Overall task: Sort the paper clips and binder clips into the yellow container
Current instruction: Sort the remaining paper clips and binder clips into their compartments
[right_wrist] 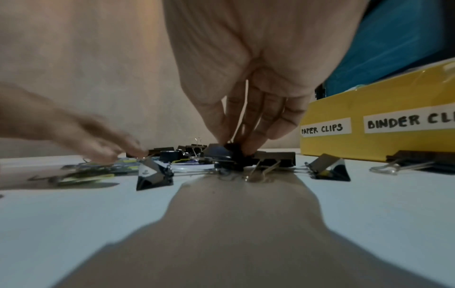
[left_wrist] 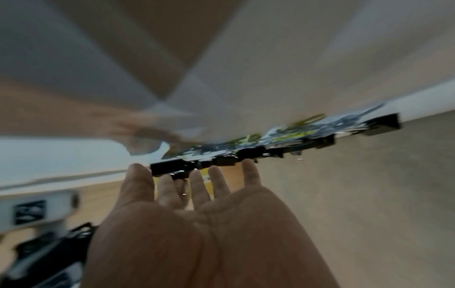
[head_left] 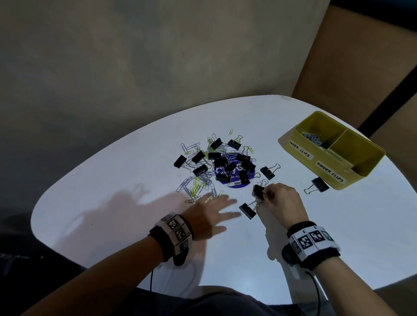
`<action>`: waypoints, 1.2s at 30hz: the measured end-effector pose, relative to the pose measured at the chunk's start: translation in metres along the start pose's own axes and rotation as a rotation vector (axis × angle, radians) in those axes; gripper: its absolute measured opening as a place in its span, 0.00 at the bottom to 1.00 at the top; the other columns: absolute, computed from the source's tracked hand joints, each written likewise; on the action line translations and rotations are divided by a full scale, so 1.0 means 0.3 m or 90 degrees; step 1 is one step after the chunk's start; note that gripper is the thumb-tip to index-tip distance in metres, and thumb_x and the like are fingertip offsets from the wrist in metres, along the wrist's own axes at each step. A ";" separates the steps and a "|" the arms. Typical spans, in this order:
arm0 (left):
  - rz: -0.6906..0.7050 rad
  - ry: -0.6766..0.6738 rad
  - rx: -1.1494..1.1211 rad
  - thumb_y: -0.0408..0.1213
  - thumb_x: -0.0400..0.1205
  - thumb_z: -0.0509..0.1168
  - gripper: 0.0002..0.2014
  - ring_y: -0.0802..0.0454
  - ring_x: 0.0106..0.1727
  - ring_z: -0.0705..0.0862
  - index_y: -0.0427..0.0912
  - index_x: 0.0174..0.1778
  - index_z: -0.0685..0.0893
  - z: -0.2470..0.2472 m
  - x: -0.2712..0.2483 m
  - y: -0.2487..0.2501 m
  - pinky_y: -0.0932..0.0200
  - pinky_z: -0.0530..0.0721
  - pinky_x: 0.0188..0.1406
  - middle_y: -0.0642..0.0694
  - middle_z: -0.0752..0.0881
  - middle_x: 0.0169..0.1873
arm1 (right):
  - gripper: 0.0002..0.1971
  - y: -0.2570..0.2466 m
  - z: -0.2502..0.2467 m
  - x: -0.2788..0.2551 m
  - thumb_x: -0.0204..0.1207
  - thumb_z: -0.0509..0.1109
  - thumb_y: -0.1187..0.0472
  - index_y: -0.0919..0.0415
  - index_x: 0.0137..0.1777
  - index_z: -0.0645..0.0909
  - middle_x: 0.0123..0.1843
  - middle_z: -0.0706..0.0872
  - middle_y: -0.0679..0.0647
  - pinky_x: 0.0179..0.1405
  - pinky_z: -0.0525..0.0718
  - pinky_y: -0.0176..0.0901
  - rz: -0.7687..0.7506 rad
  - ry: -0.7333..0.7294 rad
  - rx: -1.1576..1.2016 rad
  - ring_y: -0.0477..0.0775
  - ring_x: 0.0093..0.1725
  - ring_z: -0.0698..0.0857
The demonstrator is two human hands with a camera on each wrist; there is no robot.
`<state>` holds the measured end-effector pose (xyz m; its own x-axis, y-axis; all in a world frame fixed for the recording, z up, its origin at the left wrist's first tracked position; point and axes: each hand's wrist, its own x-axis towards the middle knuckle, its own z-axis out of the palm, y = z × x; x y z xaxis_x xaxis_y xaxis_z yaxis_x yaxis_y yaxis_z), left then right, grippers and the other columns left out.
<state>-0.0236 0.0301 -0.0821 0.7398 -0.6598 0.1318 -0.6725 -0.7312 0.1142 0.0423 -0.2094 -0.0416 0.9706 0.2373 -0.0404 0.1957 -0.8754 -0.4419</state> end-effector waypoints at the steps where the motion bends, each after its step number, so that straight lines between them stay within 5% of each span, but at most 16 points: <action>1: 0.031 -0.021 0.037 0.49 0.78 0.61 0.22 0.47 0.71 0.78 0.55 0.69 0.76 0.023 -0.005 0.011 0.42 0.74 0.66 0.46 0.78 0.71 | 0.06 0.001 0.000 -0.004 0.73 0.69 0.66 0.65 0.47 0.86 0.46 0.88 0.62 0.41 0.81 0.49 0.003 -0.003 0.002 0.64 0.46 0.86; 5: 0.000 -0.078 0.097 0.45 0.77 0.66 0.21 0.48 0.72 0.76 0.53 0.68 0.78 0.012 -0.019 -0.020 0.37 0.76 0.65 0.47 0.78 0.71 | 0.15 -0.017 -0.009 -0.028 0.69 0.73 0.66 0.62 0.57 0.85 0.53 0.86 0.60 0.48 0.83 0.50 -0.020 -0.009 0.011 0.63 0.51 0.86; 9: -0.080 -0.101 0.000 0.45 0.79 0.63 0.22 0.44 0.72 0.75 0.47 0.69 0.74 -0.084 -0.046 -0.115 0.38 0.71 0.70 0.40 0.75 0.72 | 0.14 -0.101 -0.018 -0.049 0.71 0.74 0.61 0.59 0.57 0.85 0.55 0.85 0.57 0.50 0.84 0.53 -0.161 -0.004 -0.002 0.62 0.52 0.85; 12: -0.244 0.001 -0.102 0.43 0.79 0.66 0.19 0.42 0.61 0.81 0.43 0.65 0.77 -0.120 -0.082 -0.195 0.44 0.79 0.64 0.38 0.78 0.65 | 0.16 -0.202 -0.015 -0.066 0.77 0.67 0.63 0.60 0.64 0.81 0.62 0.82 0.56 0.56 0.80 0.49 -0.241 -0.130 -0.027 0.60 0.59 0.82; 16: -0.478 -0.108 -0.089 0.57 0.78 0.63 0.31 0.40 0.73 0.68 0.46 0.74 0.69 -0.119 -0.074 -0.232 0.46 0.71 0.71 0.39 0.70 0.73 | 0.20 -0.290 0.096 -0.075 0.78 0.67 0.53 0.62 0.66 0.73 0.61 0.78 0.60 0.57 0.81 0.51 -0.200 -0.259 -0.105 0.63 0.60 0.80; 19: -0.467 -0.098 -0.060 0.66 0.73 0.62 0.36 0.37 0.66 0.72 0.46 0.71 0.73 -0.103 -0.036 -0.170 0.45 0.75 0.62 0.38 0.77 0.64 | 0.31 -0.320 0.169 -0.064 0.74 0.72 0.46 0.64 0.68 0.68 0.64 0.73 0.63 0.63 0.77 0.53 -0.142 -0.270 -0.141 0.64 0.62 0.75; 22: -0.452 -0.043 -0.139 0.57 0.73 0.69 0.31 0.37 0.61 0.76 0.43 0.68 0.77 -0.099 -0.032 -0.131 0.48 0.78 0.58 0.38 0.81 0.57 | 0.30 -0.322 0.188 -0.026 0.71 0.76 0.48 0.63 0.66 0.71 0.64 0.71 0.62 0.64 0.77 0.53 -0.108 -0.264 -0.091 0.64 0.63 0.75; 25: -0.472 -0.046 -0.198 0.54 0.70 0.74 0.33 0.38 0.65 0.75 0.50 0.70 0.75 -0.116 -0.061 -0.121 0.50 0.77 0.61 0.40 0.78 0.62 | 0.25 -0.298 0.182 0.011 0.68 0.78 0.50 0.61 0.59 0.77 0.62 0.73 0.61 0.59 0.80 0.48 -0.075 -0.265 -0.032 0.63 0.58 0.81; 29: -0.534 -0.133 -0.119 0.59 0.64 0.77 0.43 0.39 0.71 0.67 0.57 0.75 0.67 -0.135 -0.053 -0.084 0.46 0.72 0.68 0.38 0.70 0.72 | 0.35 -0.304 0.181 0.022 0.62 0.82 0.45 0.62 0.63 0.73 0.63 0.73 0.61 0.57 0.80 0.48 -0.058 -0.248 -0.019 0.63 0.60 0.80; 32: -0.525 -0.101 -0.134 0.48 0.69 0.77 0.32 0.38 0.66 0.73 0.49 0.69 0.77 -0.127 -0.009 -0.076 0.50 0.75 0.62 0.37 0.75 0.65 | 0.35 -0.337 0.196 0.016 0.63 0.80 0.44 0.64 0.64 0.74 0.65 0.73 0.63 0.61 0.81 0.52 -0.063 -0.237 -0.031 0.64 0.63 0.78; 36: -0.514 -0.078 -0.175 0.36 0.74 0.71 0.15 0.39 0.57 0.81 0.42 0.58 0.85 -0.117 0.033 -0.044 0.57 0.75 0.55 0.38 0.80 0.55 | 0.18 -0.348 0.196 0.017 0.70 0.77 0.55 0.64 0.56 0.82 0.61 0.77 0.62 0.57 0.82 0.49 -0.081 -0.213 -0.034 0.64 0.58 0.82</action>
<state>-0.0082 0.0393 -0.0477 0.9801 0.0178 -0.1978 0.0903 -0.9271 0.3638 0.0186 -0.0921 -0.0484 0.8404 0.4624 -0.2828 0.3271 -0.8486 -0.4157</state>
